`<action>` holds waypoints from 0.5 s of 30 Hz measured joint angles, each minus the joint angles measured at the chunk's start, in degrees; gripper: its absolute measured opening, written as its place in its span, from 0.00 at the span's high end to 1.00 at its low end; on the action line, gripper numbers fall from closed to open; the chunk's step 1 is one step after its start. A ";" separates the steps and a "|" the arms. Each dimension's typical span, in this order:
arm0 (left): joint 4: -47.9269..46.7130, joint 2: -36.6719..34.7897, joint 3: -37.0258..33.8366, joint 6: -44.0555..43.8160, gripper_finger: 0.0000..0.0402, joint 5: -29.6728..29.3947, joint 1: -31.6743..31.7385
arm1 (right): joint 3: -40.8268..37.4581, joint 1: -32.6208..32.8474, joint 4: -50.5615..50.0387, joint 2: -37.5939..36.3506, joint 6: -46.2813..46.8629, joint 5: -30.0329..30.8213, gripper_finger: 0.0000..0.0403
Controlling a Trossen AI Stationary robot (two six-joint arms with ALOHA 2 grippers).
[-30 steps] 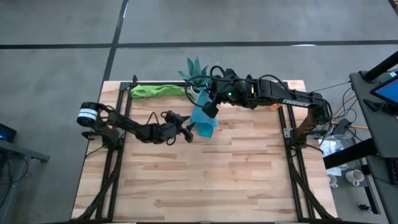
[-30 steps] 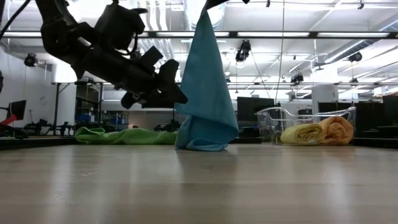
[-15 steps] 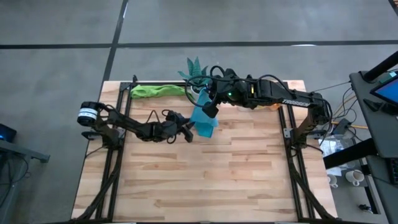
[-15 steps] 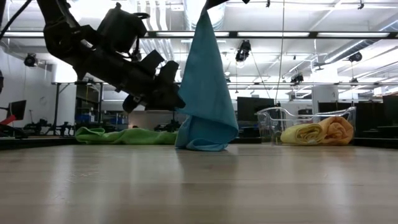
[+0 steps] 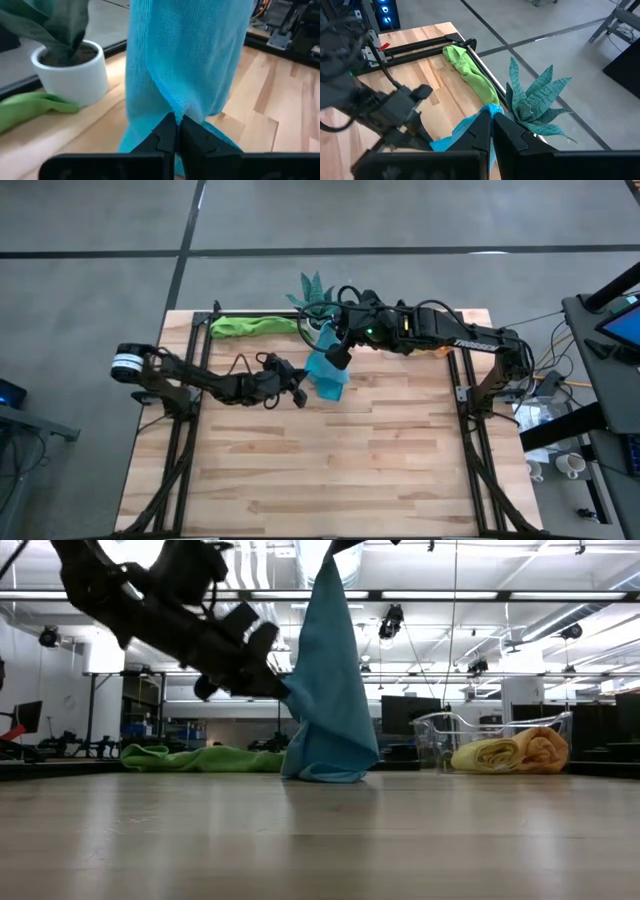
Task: Roll microfiber towels into tight, uniform cylinder then place into a basket
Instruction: Fold the blue microfiber cloth
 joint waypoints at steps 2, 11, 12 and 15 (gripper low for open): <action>-3.57 -3.45 0.02 0.45 1.00 0.00 -0.07 | 0.16 0.00 -0.20 -0.22 -0.78 0.00 0.98; -31.49 -28.30 3.60 3.11 1.00 -0.09 -0.22 | -0.05 0.00 -11.83 -3.69 -1.26 0.07 0.98; -34.61 -30.99 4.63 3.35 1.00 -0.13 -0.22 | -0.16 0.00 -12.96 -4.30 -0.82 0.11 0.98; -41.55 -37.44 9.02 4.62 1.00 -0.15 -0.22 | -0.34 0.07 -15.78 -6.12 0.01 1.11 0.98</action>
